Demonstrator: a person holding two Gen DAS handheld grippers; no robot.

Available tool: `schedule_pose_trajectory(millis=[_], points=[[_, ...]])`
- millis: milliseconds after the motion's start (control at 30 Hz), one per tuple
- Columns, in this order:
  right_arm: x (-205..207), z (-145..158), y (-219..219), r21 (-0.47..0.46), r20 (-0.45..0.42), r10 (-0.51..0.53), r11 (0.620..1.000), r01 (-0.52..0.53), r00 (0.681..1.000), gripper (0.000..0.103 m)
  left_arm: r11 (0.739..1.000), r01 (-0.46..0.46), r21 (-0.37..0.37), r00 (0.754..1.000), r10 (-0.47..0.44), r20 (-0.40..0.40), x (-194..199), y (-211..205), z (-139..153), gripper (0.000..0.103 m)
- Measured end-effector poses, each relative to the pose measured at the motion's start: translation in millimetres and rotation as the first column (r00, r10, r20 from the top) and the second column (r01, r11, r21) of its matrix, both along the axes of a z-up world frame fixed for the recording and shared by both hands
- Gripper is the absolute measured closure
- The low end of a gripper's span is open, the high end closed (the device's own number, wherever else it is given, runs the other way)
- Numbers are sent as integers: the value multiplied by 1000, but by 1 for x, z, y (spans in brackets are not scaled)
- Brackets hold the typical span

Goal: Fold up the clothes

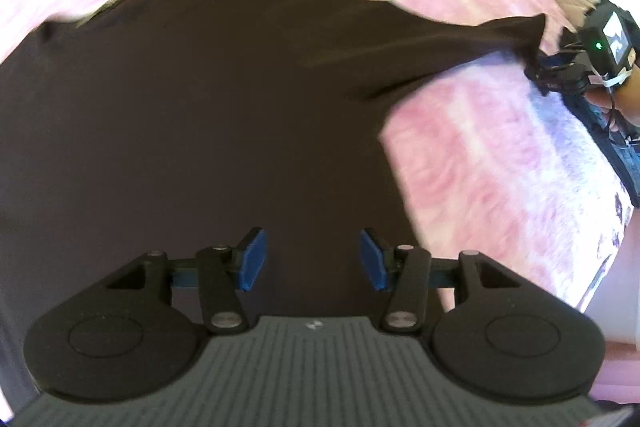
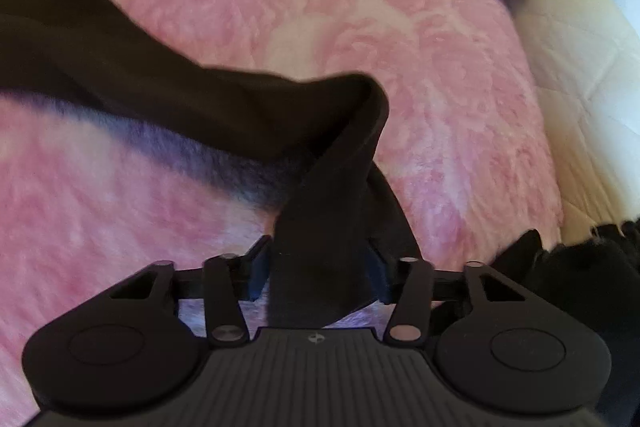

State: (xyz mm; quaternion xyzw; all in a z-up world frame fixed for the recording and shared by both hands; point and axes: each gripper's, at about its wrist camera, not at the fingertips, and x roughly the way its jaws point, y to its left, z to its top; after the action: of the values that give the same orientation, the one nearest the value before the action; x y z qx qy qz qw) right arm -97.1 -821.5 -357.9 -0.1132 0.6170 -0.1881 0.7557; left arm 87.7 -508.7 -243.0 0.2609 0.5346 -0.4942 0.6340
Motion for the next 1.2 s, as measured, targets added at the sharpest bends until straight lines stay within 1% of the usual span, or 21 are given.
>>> schedule_pose_trajectory(millis=[100, 167, 267, 333, 400, 467, 533, 567, 600, 633, 667, 700, 800, 867, 900, 933, 1000, 1100, 1133, 1167, 1200], points=[[-10, 21, -1, 13, -20, 43, 999, -43, 999, 103, 998, 49, -27, 999, -49, 20, 1, -27, 0, 56], [-18, 47, -4, 54, -28, 53, 997, -51, 998, 103, 996, 79, -41, 996, -77, 52, 6, -47, 0, 55], [-26, 92, -8, 113, -68, 114, 988, -106, 991, 103, 992, 105, -73, 991, -98, 89, 16, -79, 1, 53], [-26, 121, -15, 152, -84, 133, 981, -119, 988, 103, 990, 106, -94, 991, -97, 95, 26, -95, 1, 52], [-19, 143, -31, 191, -80, 119, 976, -102, 990, 103, 988, 106, -110, 991, -96, 91, 37, -112, -2, 52], [-8, 154, -51, 223, -92, 114, 970, -91, 989, 103, 986, 115, -119, 989, -103, 102, 43, -123, -3, 50], [10, 154, -75, 241, -98, 99, 968, -73, 990, 103, 984, 124, -125, 987, -109, 120, 47, -133, -4, 47], [19, 151, -86, 239, -106, 89, 969, -62, 990, 102, 984, 126, -125, 986, -110, 128, 49, -137, -6, 46], [28, 146, -96, 225, -124, 81, 973, -52, 989, 81, 984, 128, -122, 984, -111, 137, 49, -141, -8, 46], [37, 140, -103, 188, -137, 77, 981, -50, 988, 65, 984, 133, -119, 982, -115, 147, 49, -145, -10, 46], [45, 133, -107, 125, -146, 76, 991, -58, 986, 46, 982, 146, -117, 979, -126, 159, 49, -150, -13, 46], [51, 128, -110, 88, -139, 71, 994, -59, 988, 52, 980, 159, -116, 976, -138, 171, 48, -154, -16, 46], [59, 120, -114, 78, -79, 51, 996, -45, 996, 59, 972, 209, -108, 960, -183, 212, 46, -168, -26, 46], [57, 115, -113, 99, -65, 58, 994, -51, 996, 59, 947, 311, -84, 921, -279, 273, 42, -180, -33, 46], [56, 112, -113, 110, -58, 61, 992, -54, 996, 59, 928, 366, -66, 893, -330, 307, 40, -186, -37, 46], [54, 108, -113, 117, -59, 70, 991, -63, 996, 59, 900, 433, -39, 852, -395, 344, 38, -194, -42, 46], [49, 100, -113, 112, -86, 101, 989, -92, 991, 59, 835, 550, 12, 765, -510, 394, 35, -208, -51, 46], [44, 92, -114, 76, -127, 172, 984, -163, 977, 58, 730, 680, 67, 657, -647, 386, 35, -225, -65, 46], [43, 90, -114, 66, -140, 209, 977, -201, 968, 58, 693, 716, 86, 621, -688, 376, 35, -231, -70, 49], [43, 89, -116, 57, -153, 256, 966, -251, 954, 57, 663, 741, 104, 596, -722, 351, 35, -236, -75, 51], [43, 88, -117, 51, -167, 311, 950, -307, 935, 56, 639, 760, 118, 577, -748, 327, 35, -239, -80, 56]])
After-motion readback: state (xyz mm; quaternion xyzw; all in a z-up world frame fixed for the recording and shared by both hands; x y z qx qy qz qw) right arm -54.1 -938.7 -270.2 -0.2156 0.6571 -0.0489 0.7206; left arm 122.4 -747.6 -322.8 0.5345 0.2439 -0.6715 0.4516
